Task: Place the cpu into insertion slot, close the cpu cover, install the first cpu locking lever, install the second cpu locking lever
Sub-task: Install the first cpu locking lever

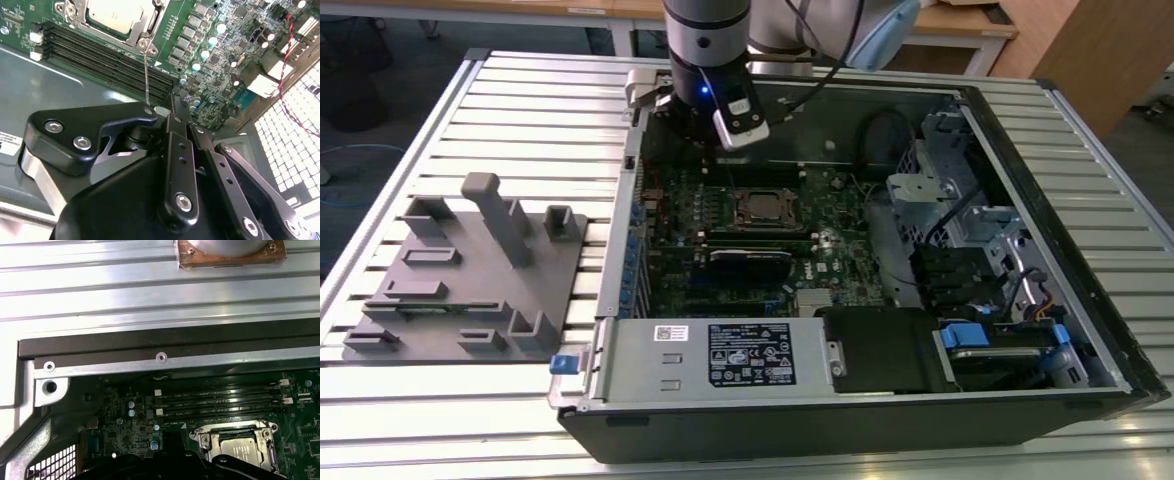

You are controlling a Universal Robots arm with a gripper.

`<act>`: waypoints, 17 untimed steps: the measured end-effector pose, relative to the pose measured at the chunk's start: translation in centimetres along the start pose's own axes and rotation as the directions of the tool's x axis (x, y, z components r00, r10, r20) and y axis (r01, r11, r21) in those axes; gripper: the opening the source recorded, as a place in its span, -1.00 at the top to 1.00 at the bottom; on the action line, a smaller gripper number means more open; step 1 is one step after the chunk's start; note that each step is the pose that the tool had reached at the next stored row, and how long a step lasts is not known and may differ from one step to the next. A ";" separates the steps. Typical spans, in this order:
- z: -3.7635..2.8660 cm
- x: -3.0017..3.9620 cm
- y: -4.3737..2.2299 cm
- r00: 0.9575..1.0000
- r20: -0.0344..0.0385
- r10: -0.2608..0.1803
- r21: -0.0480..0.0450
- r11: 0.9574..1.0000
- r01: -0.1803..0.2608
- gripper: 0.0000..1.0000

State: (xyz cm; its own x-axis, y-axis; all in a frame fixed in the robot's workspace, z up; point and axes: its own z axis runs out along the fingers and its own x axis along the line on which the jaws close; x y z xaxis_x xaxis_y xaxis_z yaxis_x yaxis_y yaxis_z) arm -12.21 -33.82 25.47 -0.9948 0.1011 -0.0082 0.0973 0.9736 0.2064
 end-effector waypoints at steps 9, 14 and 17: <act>0.06 -0.01 -0.01 1.000 -0.004 0.001 -0.039 0.999 -0.001 0.80; 0.11 -0.28 0.01 1.000 -0.004 0.001 -0.041 0.999 -0.001 0.80; 0.14 -0.48 0.02 1.000 -0.004 0.001 -0.041 0.999 -0.001 0.80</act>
State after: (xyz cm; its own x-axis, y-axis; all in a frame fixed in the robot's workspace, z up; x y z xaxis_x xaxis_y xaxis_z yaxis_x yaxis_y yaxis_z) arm -11.73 -33.82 25.34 -0.9948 0.1013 -0.0041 0.0972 0.9643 0.2463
